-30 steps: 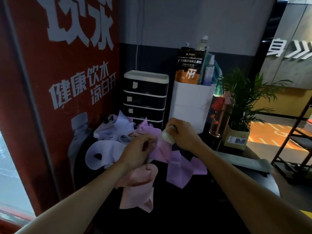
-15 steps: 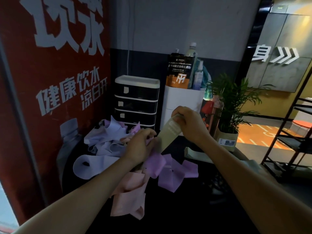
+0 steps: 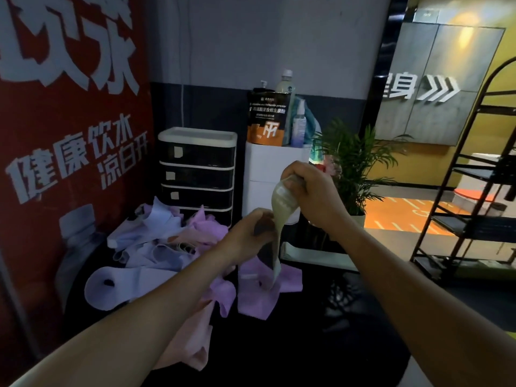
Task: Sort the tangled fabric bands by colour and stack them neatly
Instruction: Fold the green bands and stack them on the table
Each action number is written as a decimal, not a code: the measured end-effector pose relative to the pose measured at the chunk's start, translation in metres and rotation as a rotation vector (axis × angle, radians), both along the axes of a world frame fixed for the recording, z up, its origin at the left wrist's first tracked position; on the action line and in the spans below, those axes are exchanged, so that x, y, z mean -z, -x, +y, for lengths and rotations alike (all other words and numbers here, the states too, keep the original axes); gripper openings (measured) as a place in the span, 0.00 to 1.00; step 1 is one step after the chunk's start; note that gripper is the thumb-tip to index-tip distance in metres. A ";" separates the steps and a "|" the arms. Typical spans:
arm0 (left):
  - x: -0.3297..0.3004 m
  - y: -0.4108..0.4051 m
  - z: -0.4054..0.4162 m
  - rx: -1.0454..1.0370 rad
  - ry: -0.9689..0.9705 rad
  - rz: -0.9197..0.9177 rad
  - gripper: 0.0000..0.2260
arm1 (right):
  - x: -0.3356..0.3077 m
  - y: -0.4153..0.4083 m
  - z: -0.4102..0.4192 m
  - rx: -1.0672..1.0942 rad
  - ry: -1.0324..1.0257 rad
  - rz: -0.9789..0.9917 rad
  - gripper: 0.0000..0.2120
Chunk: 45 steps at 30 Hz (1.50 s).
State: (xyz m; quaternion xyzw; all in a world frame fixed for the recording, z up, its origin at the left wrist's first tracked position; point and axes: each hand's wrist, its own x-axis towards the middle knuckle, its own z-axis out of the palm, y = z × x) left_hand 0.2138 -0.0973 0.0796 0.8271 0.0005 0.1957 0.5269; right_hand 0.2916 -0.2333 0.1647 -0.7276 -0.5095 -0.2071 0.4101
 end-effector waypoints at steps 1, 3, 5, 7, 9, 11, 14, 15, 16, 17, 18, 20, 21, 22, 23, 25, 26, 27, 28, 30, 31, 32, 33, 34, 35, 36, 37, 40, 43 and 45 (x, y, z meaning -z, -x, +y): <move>0.000 -0.002 -0.005 0.007 -0.001 0.020 0.09 | 0.001 -0.003 -0.005 0.008 0.006 -0.002 0.06; 0.002 -0.006 -0.014 0.001 -0.025 0.054 0.10 | 0.002 -0.011 -0.015 0.035 0.002 0.011 0.07; 0.006 -0.010 -0.020 0.020 -0.028 0.066 0.06 | 0.004 -0.020 -0.026 0.068 -0.037 0.067 0.08; 0.009 -0.013 -0.025 0.028 -0.029 0.070 0.04 | 0.008 -0.029 -0.036 0.111 -0.090 0.120 0.09; 0.012 -0.016 -0.028 0.039 0.022 0.053 0.09 | 0.015 -0.040 -0.044 0.191 -0.118 0.155 0.09; 0.013 -0.018 -0.032 0.048 0.017 0.044 0.08 | 0.022 -0.050 -0.051 0.287 -0.140 0.208 0.09; 0.016 -0.022 -0.034 0.070 -0.084 0.094 0.04 | 0.033 -0.060 -0.060 0.394 -0.168 0.265 0.11; 0.018 -0.024 -0.034 0.072 -0.114 0.120 0.04 | 0.035 -0.063 -0.063 0.420 -0.170 0.276 0.11; 0.020 -0.025 -0.034 0.067 -0.148 0.138 0.06 | 0.038 -0.066 -0.066 0.445 -0.170 0.293 0.11; 0.022 -0.027 -0.034 0.060 -0.192 0.145 0.09 | 0.041 -0.069 -0.069 0.469 -0.166 0.308 0.11; 0.025 -0.028 -0.034 0.049 -0.242 0.153 0.11 | 0.045 -0.072 -0.071 0.494 -0.157 0.317 0.11; 0.031 -0.032 -0.033 0.032 -0.320 0.175 0.14 | 0.053 -0.079 -0.078 0.536 -0.154 0.340 0.11; 0.034 -0.034 -0.031 0.026 -0.348 0.191 0.16 | 0.057 -0.083 -0.082 0.558 -0.164 0.364 0.11; 0.036 -0.035 -0.029 0.026 -0.364 0.215 0.17 | 0.062 -0.088 -0.086 0.584 -0.177 0.393 0.11; 0.038 -0.036 -0.026 0.039 -0.365 0.248 0.17 | 0.067 -0.093 -0.091 0.611 -0.185 0.416 0.11; 0.043 -0.036 -0.020 0.101 -0.360 0.316 0.15 | 0.077 -0.105 -0.102 0.654 -0.186 0.450 0.10; 0.045 -0.037 -0.017 0.126 -0.366 0.341 0.13 | 0.083 -0.110 -0.107 0.670 -0.186 0.472 0.10; 0.047 -0.039 -0.014 0.137 -0.369 0.359 0.10 | 0.088 -0.114 -0.111 0.686 -0.190 0.496 0.09; 0.050 -0.041 -0.010 0.134 -0.360 0.372 0.08 | 0.094 -0.118 -0.114 0.703 -0.197 0.519 0.09; 0.055 -0.046 -0.002 0.097 -0.300 0.383 0.08 | 0.105 -0.125 -0.121 0.732 -0.218 0.562 0.09; 0.057 -0.050 0.003 0.063 -0.263 0.384 0.08 | 0.110 -0.129 -0.124 0.738 -0.228 0.586 0.09; 0.058 -0.053 0.006 0.026 -0.223 0.378 0.08 | 0.115 -0.133 -0.126 0.741 -0.233 0.606 0.08; 0.060 -0.058 0.009 -0.013 -0.173 0.363 0.08 | 0.120 -0.137 -0.129 0.744 -0.233 0.617 0.08; 0.061 -0.063 0.011 -0.058 -0.112 0.343 0.08 | 0.124 -0.141 -0.130 0.753 -0.229 0.625 0.07; 0.062 -0.068 0.012 -0.111 -0.040 0.316 0.08 | 0.128 -0.145 -0.132 0.764 -0.226 0.630 0.07; 0.064 -0.074 0.013 -0.165 0.042 0.284 0.08 | 0.132 -0.149 -0.133 0.770 -0.227 0.635 0.06; 0.065 -0.081 0.012 -0.213 0.120 0.253 0.08 | 0.135 -0.153 -0.135 0.772 -0.231 0.637 0.05; 0.068 -0.102 0.006 -0.338 0.255 0.172 0.09 | 0.145 -0.166 -0.139 0.775 -0.245 0.651 0.04; 0.072 -0.125 0.001 -0.425 0.337 0.124 0.10 | 0.152 -0.180 -0.144 0.773 -0.234 0.653 0.02; 0.077 -0.139 -0.002 -0.454 0.311 0.127 0.10 | 0.157 -0.189 -0.147 0.787 -0.218 0.653 0.00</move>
